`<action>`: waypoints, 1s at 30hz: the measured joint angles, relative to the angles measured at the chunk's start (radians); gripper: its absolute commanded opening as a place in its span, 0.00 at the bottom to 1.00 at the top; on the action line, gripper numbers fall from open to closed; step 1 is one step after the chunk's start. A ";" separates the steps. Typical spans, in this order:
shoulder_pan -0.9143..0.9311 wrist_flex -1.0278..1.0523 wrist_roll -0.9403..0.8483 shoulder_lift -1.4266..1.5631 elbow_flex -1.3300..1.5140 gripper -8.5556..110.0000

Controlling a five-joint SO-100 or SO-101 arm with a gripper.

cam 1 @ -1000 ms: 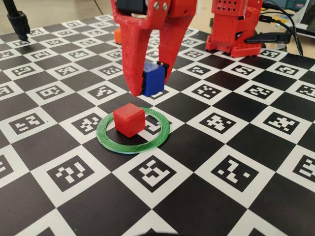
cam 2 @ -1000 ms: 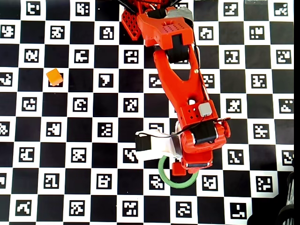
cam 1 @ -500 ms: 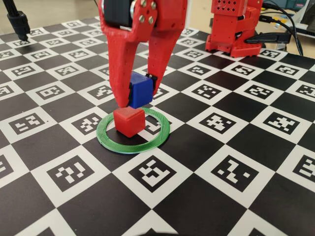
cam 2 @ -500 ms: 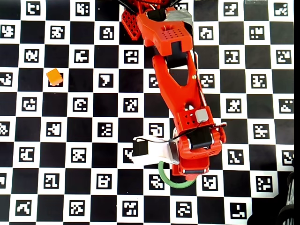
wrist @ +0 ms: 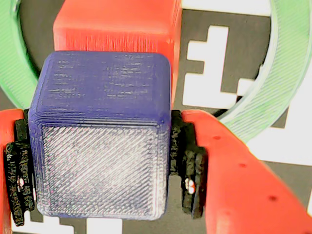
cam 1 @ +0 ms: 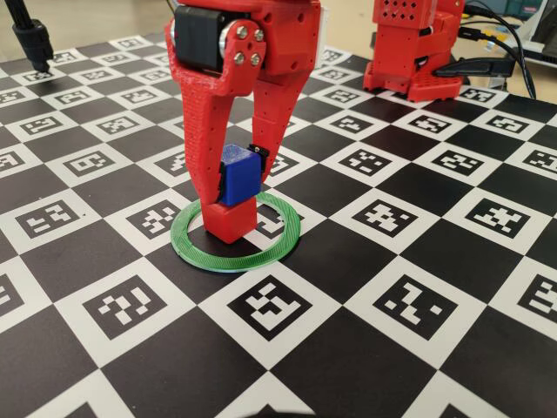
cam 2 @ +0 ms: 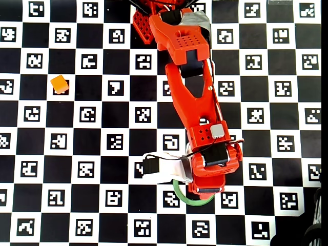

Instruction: Grab the red cube then put it in the green circle then put the blue cube on top and finally the orange cube on top

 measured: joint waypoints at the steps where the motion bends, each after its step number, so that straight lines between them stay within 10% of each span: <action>1: 0.000 0.000 0.000 0.000 0.000 0.11; 30: 0.006 0.000 -0.012 0.000 0.000 0.12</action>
